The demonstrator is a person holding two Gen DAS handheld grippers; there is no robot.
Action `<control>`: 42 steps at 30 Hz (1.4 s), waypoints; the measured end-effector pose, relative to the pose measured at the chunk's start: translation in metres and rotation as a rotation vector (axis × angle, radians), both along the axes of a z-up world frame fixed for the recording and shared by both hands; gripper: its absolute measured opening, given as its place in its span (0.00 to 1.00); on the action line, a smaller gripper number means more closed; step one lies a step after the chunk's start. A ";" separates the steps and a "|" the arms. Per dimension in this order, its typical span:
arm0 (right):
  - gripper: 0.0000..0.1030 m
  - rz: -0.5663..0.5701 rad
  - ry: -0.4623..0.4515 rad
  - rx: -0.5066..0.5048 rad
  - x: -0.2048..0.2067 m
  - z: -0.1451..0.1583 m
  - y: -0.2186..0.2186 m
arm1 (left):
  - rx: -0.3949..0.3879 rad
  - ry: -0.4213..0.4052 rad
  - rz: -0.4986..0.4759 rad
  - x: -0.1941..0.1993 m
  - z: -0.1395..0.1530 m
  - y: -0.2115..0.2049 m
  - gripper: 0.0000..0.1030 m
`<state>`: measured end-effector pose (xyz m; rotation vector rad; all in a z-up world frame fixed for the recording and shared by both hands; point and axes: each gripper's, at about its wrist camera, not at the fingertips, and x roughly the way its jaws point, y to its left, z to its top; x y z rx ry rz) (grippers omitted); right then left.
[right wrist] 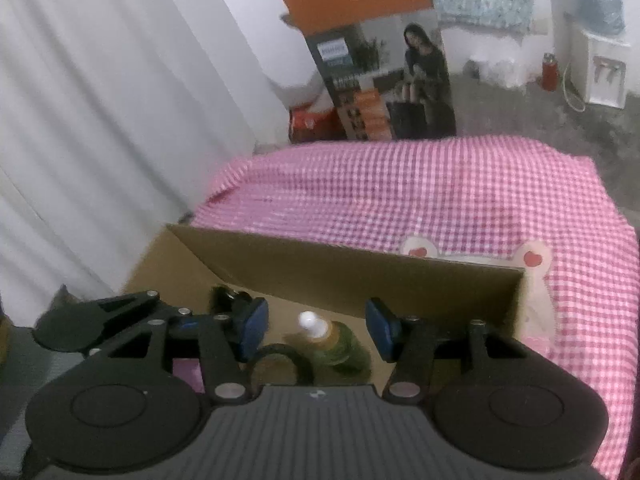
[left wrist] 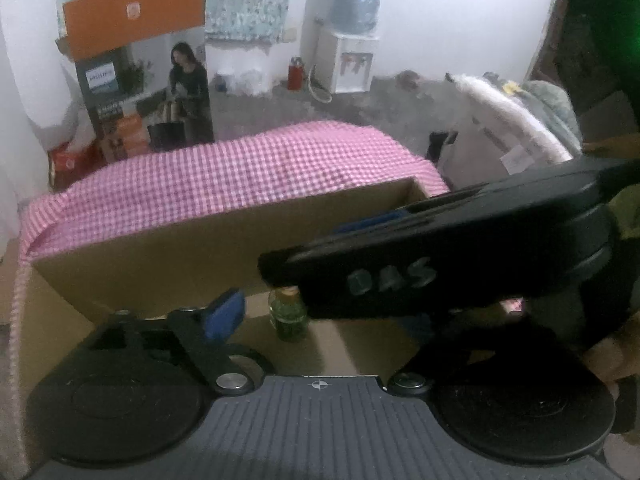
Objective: Organize rigid objects
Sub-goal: 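Lower the dropper bottle into the box and open the right gripper, then move the right gripper to the gold round jar and grasp its sides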
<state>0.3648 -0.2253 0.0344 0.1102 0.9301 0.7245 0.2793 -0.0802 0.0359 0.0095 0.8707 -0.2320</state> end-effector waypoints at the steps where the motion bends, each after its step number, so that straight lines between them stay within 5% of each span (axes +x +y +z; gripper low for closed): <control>1: 0.56 -0.010 -0.011 0.016 -0.007 0.007 -0.005 | 0.001 -0.015 -0.006 -0.006 0.004 0.000 0.86; 10: 0.70 -0.065 -0.170 0.127 -0.107 0.066 -0.052 | 0.036 -0.175 -0.078 -0.091 0.049 0.004 1.00; 16: 0.78 -0.052 -0.212 0.182 -0.178 0.072 -0.063 | 0.036 -0.218 -0.101 -0.149 0.053 0.023 1.00; 25: 0.78 -0.069 -0.153 0.233 -0.237 0.038 -0.050 | 0.037 -0.133 -0.092 -0.215 0.015 0.057 1.00; 31: 0.78 -0.018 -0.055 0.219 -0.245 0.004 -0.018 | 0.023 -0.057 -0.037 -0.224 -0.028 0.073 0.99; 37: 0.59 0.029 0.058 0.120 -0.226 -0.042 0.024 | 0.000 0.015 -0.004 -0.208 -0.068 0.081 0.78; 42: 0.55 0.045 0.106 0.069 -0.213 -0.071 0.045 | -0.023 0.049 -0.011 -0.196 -0.084 0.080 0.70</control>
